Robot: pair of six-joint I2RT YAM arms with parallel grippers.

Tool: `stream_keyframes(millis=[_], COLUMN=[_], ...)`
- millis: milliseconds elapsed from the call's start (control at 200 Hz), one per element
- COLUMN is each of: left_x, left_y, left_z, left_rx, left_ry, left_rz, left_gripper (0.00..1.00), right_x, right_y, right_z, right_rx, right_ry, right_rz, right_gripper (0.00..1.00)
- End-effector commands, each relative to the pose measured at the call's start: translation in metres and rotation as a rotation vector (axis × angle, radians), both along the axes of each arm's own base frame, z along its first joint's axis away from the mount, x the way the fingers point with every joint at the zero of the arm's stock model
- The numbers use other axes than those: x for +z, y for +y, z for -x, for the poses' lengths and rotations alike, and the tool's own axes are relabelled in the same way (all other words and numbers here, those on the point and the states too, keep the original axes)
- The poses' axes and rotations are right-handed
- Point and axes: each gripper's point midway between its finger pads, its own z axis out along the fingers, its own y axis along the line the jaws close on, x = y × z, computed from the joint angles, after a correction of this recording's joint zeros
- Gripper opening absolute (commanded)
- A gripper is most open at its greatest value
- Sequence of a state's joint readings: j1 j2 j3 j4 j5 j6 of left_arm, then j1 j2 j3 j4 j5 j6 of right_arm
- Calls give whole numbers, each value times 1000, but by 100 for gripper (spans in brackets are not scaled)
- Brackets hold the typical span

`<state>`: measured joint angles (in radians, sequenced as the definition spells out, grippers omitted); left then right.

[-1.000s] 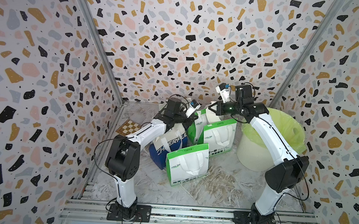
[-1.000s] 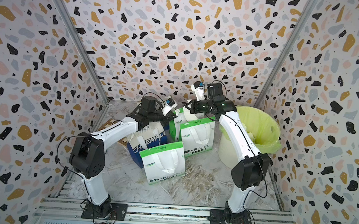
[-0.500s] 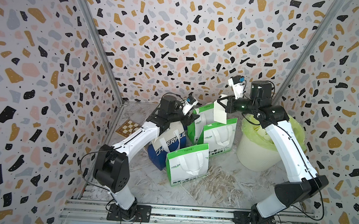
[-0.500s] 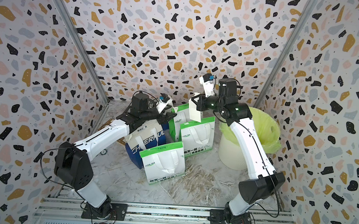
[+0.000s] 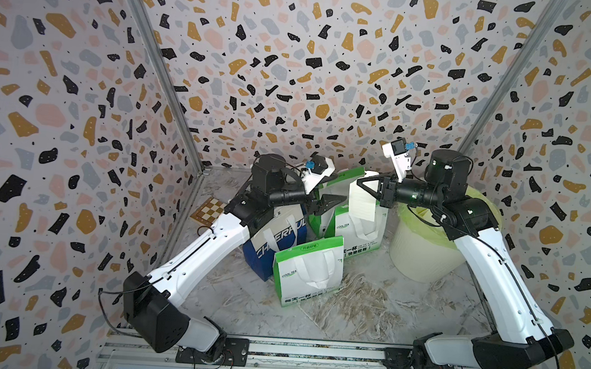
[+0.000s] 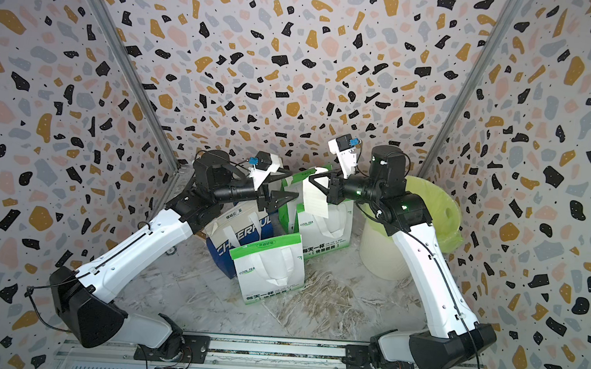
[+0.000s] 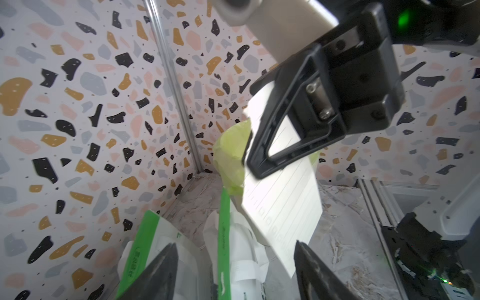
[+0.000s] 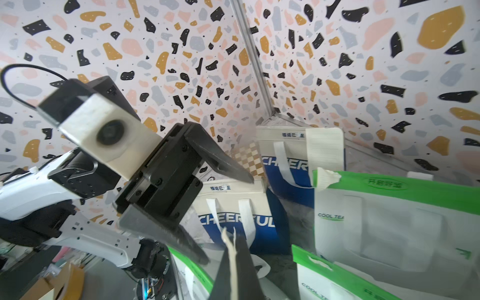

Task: Shred takeout receipts and throw away
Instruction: Shred the takeout receipt.

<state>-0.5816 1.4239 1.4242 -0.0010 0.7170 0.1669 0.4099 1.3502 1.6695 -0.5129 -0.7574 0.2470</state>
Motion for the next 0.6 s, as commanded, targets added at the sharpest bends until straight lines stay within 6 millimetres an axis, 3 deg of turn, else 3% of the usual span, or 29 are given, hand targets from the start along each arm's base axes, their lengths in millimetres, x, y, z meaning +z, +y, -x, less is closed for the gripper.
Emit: stream_keyframes(millis=[0, 185, 275, 420, 496, 596], left_x=[19, 23, 25, 24, 24, 23], left_y=[-8, -16, -19, -23, -24, -22], left_z=[17, 19, 20, 20, 19, 20], left_rx=[-42, -45, -69, -82, -79, -74], left_ry=[5, 41, 74, 106, 108, 101], left_rz=[41, 76, 91, 100, 105, 109], left_gripper=[71, 66, 56, 19, 0, 0], right_x=[21, 22, 23, 24, 24, 23], right_y=[5, 5, 2, 0, -1, -3], right_z=[24, 33, 33, 31, 31, 33], right_rx=[54, 61, 46, 22, 19, 11], right_ry=[-55, -58, -67, -70, -73, -83], right_rz=[-40, -43, -42, -41, -38, -21], right_gripper=[0, 0, 0, 0, 20, 43])
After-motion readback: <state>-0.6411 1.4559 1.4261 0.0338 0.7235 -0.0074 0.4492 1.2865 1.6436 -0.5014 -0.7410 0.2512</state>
